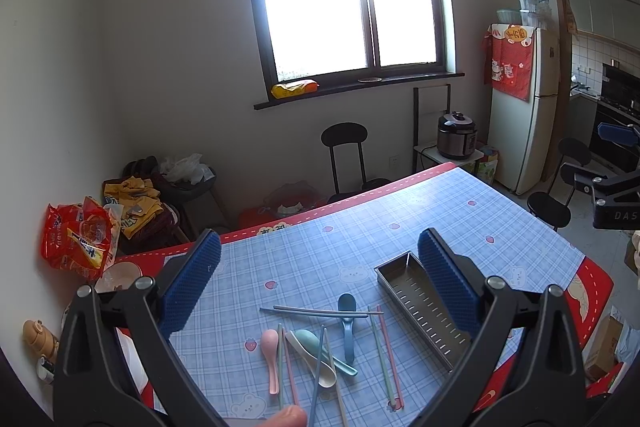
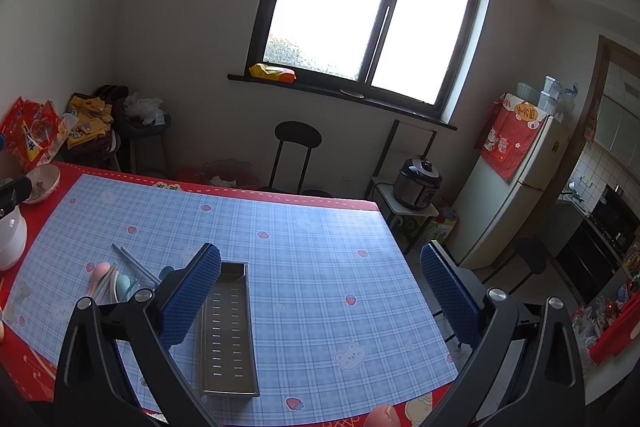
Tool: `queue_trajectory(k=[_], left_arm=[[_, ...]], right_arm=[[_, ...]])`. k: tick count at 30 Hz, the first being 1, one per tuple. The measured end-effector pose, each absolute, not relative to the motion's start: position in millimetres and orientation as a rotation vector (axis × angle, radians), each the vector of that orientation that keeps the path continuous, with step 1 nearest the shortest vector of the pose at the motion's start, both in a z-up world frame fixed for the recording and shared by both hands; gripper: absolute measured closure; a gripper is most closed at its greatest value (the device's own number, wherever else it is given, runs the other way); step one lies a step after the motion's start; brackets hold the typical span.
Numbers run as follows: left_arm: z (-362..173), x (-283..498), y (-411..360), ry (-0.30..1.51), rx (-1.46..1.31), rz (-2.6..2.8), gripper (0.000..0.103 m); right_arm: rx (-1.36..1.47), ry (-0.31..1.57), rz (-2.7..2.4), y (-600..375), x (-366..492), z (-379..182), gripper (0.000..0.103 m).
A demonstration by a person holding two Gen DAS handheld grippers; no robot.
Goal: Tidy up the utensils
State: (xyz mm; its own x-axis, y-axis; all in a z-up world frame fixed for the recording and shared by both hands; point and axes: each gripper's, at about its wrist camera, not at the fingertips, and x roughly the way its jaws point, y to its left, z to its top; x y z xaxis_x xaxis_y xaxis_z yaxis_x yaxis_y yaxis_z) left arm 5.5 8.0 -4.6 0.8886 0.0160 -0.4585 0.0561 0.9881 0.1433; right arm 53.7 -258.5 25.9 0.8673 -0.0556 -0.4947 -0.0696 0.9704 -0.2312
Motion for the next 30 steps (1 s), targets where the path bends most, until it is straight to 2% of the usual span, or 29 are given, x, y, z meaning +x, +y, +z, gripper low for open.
queue_trajectory(k=[30], left_arm=[[-8.1, 2.0, 7.6, 0.48, 0.152, -0.012, 0.005]], right_arm=[[-0.247, 0.524, 0.012, -255.7, 56.3, 19.4, 0.005]])
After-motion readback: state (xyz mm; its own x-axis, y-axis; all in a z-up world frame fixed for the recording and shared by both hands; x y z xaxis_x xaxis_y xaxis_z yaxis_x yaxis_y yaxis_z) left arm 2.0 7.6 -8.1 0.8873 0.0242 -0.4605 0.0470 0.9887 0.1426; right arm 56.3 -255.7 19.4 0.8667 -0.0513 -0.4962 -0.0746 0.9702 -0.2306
